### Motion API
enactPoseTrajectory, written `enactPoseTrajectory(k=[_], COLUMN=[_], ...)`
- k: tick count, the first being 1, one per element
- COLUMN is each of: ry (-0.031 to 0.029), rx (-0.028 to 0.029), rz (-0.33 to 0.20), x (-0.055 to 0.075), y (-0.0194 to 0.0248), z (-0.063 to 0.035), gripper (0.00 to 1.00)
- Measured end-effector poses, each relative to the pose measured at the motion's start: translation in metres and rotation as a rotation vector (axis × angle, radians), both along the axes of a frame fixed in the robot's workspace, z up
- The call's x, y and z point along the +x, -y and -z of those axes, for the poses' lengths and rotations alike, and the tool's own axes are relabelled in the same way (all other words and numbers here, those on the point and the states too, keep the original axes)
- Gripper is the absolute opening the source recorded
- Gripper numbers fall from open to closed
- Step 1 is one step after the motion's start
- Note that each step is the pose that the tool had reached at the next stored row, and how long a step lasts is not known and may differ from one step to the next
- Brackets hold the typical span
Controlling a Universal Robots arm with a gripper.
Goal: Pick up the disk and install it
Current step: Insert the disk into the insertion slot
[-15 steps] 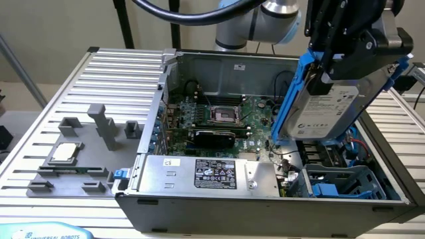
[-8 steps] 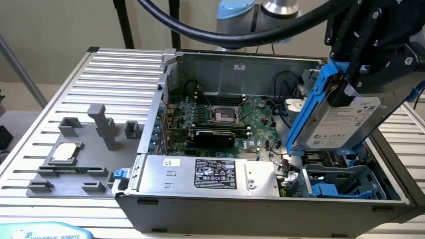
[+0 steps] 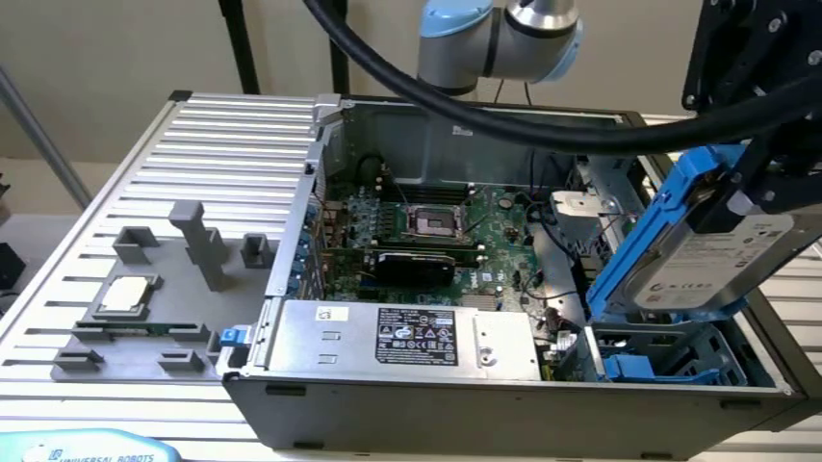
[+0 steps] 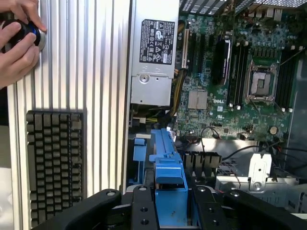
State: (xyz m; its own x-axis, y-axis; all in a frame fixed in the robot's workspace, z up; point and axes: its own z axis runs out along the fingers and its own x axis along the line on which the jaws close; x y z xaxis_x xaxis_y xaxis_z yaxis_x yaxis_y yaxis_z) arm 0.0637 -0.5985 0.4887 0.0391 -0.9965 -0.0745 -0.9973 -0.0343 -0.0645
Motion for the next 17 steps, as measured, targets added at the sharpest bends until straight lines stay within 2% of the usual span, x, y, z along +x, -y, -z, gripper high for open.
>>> enactPoseTrajectory(k=[6,13,17], ry=[-0.0002,-0.0001,-0.001], rx=[-0.0003,-0.0003,-0.0024], rz=[0.0,0.003,0.02], x=[0.022,0.024,0.025], y=[0.0,0.0,0.0001], z=[0.0107,0.0234,0.028], gripper=[0.33,0.33,0.33])
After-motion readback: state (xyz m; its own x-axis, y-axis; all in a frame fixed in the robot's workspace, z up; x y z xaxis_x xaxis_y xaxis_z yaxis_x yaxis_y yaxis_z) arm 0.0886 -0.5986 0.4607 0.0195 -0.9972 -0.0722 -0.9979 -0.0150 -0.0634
